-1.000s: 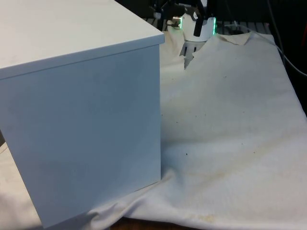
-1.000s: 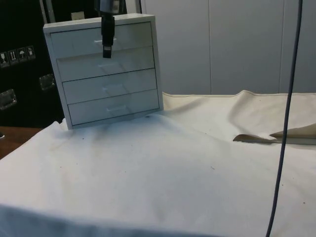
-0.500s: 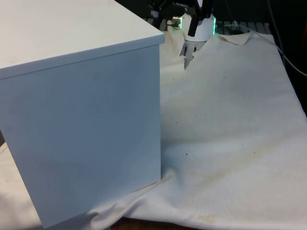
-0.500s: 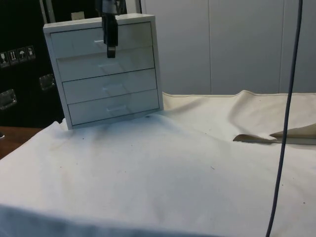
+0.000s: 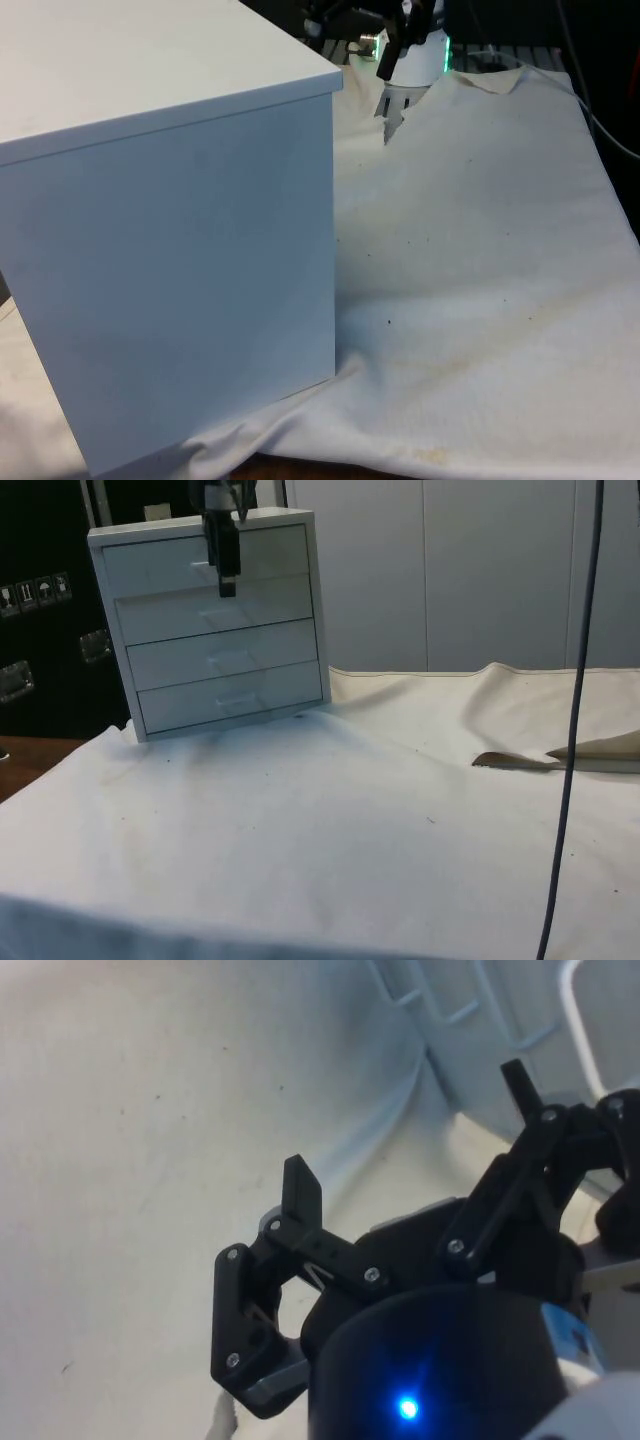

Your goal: Open the drawer, then close it.

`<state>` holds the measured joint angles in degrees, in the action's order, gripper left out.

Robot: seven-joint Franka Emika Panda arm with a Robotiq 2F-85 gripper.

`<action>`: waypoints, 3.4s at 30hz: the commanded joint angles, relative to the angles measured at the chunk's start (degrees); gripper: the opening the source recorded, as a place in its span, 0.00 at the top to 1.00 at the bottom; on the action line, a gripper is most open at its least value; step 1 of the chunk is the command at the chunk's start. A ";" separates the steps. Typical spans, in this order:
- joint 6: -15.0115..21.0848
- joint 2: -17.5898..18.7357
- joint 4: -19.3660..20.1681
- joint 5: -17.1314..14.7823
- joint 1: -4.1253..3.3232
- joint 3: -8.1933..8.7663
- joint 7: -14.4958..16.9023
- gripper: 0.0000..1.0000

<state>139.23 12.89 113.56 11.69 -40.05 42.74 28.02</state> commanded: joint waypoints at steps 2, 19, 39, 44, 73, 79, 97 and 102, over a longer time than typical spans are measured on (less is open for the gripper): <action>0.00 0.29 -0.29 0.11 0.00 0.06 0.00 0.00; 0.29 2.35 -1.89 7.96 -0.34 1.03 -4.01 0.00; 7.45 3.15 0.17 16.56 0.11 1.89 -11.34 0.00; 9.80 3.27 1.03 16.62 0.11 2.52 -11.23 0.00; 15.01 5.67 1.66 17.65 0.00 4.53 -10.89 0.20; 14.27 5.16 1.66 17.76 0.23 4.24 -10.71 0.59; 11.97 1.95 2.86 21.26 -2.01 4.58 -13.92 1.00; 10.26 0.17 3.90 23.32 -2.69 3.50 -16.56 1.00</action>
<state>149.60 14.09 116.54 33.35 -41.54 45.55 12.72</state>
